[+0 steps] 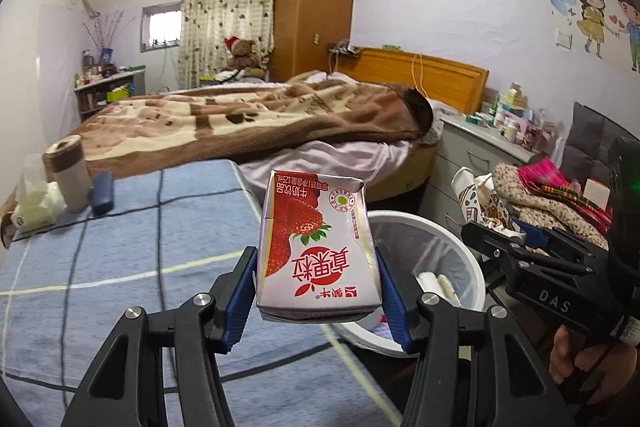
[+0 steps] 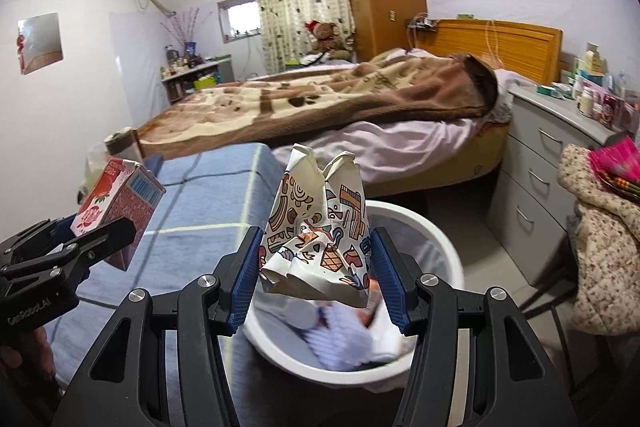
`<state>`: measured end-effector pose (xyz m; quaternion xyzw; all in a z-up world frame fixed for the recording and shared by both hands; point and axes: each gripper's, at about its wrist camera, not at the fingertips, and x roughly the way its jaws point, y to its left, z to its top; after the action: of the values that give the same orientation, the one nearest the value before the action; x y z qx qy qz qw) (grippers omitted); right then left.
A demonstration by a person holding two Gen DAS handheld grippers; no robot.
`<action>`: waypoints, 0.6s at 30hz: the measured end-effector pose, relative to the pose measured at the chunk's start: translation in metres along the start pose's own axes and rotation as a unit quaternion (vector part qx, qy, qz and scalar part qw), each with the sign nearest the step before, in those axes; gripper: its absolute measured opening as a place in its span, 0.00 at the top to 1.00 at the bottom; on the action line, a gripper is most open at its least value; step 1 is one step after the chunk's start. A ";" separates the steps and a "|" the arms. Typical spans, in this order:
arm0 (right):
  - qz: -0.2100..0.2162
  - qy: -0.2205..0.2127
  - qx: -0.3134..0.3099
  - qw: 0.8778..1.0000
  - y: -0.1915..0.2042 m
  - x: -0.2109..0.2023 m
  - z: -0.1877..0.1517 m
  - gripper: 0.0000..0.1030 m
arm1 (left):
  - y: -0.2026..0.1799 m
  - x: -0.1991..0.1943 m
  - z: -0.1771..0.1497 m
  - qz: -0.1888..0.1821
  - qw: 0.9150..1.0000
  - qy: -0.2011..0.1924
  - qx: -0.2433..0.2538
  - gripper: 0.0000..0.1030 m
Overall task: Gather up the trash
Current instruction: 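Carry the drink carton and paper cup over the wastebasket with both tools, then open both tools to drop the carton and paper cup into the wastebasket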
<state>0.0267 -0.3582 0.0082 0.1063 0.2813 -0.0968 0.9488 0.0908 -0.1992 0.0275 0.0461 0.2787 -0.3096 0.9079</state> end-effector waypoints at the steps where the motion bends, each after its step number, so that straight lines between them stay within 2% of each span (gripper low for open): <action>1: -0.003 0.004 0.005 1.000 -0.005 0.003 -0.001 0.46 | -0.002 0.003 0.000 -0.002 1.000 0.002 0.001 0.45; 6: -0.013 0.029 0.014 0.999 -0.021 0.017 -0.005 0.46 | -0.023 0.026 -0.001 -0.010 0.999 0.021 0.022 0.45; 11: -0.014 0.051 0.017 0.998 -0.032 0.023 -0.010 0.46 | -0.035 0.050 -0.005 -0.027 0.998 0.047 0.023 0.45; 18: -0.025 0.069 0.012 0.997 -0.043 0.033 -0.012 0.46 | -0.049 0.070 -0.004 -0.030 0.998 0.057 0.029 0.45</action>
<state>0.0373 -0.4004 -0.0267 0.1171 0.3476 -0.1160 0.9231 0.1056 -0.2752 -0.0086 0.0817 0.3218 -0.3412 0.8794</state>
